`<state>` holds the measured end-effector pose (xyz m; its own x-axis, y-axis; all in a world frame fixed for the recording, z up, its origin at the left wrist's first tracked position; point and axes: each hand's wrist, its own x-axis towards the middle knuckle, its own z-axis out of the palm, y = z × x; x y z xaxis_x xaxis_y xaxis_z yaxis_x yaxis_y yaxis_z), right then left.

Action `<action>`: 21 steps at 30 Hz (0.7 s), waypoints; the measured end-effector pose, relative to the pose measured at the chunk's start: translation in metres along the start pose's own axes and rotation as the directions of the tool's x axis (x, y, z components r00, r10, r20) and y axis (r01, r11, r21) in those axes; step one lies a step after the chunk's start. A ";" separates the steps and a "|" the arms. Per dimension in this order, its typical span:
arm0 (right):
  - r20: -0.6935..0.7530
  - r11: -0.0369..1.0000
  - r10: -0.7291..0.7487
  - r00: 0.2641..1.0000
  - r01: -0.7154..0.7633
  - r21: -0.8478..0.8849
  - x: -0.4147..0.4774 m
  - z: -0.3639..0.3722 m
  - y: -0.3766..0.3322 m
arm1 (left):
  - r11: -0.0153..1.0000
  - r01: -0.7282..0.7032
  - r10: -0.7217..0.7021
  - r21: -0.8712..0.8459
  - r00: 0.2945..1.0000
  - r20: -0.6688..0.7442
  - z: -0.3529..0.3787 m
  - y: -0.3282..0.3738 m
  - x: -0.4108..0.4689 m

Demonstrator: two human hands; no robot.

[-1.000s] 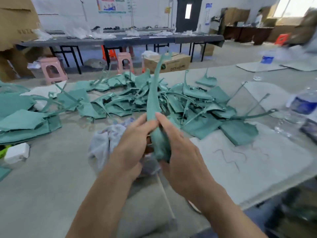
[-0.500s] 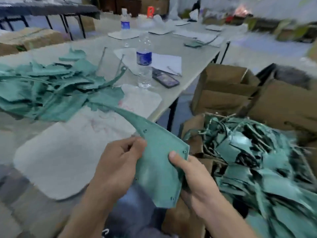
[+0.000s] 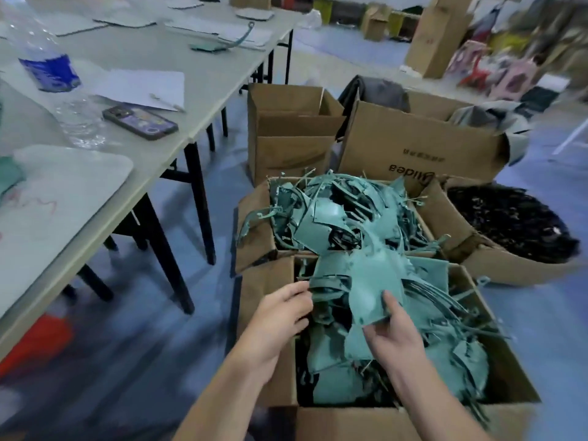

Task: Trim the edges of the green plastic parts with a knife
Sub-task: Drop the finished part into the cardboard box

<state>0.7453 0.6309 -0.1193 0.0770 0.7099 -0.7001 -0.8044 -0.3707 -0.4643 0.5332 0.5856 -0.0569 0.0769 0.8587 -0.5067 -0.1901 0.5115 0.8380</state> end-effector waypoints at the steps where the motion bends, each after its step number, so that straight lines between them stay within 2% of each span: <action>1: -0.023 0.999 -0.002 1.000 0.001 -0.053 0.007 -0.004 -0.003 | 0.999 -0.013 0.013 0.033 1.000 0.007 0.005 0.002 0.001; 3: -0.072 0.954 0.094 0.993 -0.111 -0.279 0.015 -0.013 0.011 | 0.995 -0.051 0.051 0.083 0.999 0.000 0.010 0.006 0.002; 5: -0.084 0.888 0.184 0.979 -0.203 -0.413 0.018 -0.018 0.038 | 0.989 -0.084 0.084 0.121 0.996 0.006 0.005 0.009 0.004; 8: 0.003 0.841 0.276 0.961 -0.240 -0.486 0.008 0.001 0.077 | 0.983 -0.099 0.095 0.157 0.995 0.030 -0.011 0.012 0.001; 11: 0.152 0.826 0.358 0.921 -0.237 -0.511 -0.013 0.045 0.110 | 0.972 -0.112 0.136 0.208 0.985 -0.105 -0.030 0.012 -0.011; 14: 0.325 0.814 0.372 0.870 -0.137 -0.565 -0.044 0.101 0.127 | 0.967 -0.146 0.203 0.209 0.938 -0.281 -0.049 0.020 -0.027; 16: 0.456 0.794 0.374 0.808 -0.026 -0.607 -0.069 0.137 0.132 | 0.947 -0.204 0.289 0.249 0.880 -0.378 -0.069 0.038 -0.042; 19: 0.637 0.714 0.376 0.673 0.227 -0.662 -0.116 0.183 0.149 | 0.908 -0.277 0.396 0.314 0.810 -0.432 -0.108 0.071 -0.084; 21: 0.730 0.612 0.428 0.532 0.424 -0.668 -0.151 0.207 0.177 | 0.882 -0.303 0.457 0.361 0.738 -0.496 -0.140 0.085 -0.122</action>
<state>0.4695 0.5822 0.0160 -0.7334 0.6568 -0.1752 -0.0659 -0.3253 -0.9433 0.3708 0.5199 0.0483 -0.5156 0.8519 -0.0919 0.1622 0.2023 0.9658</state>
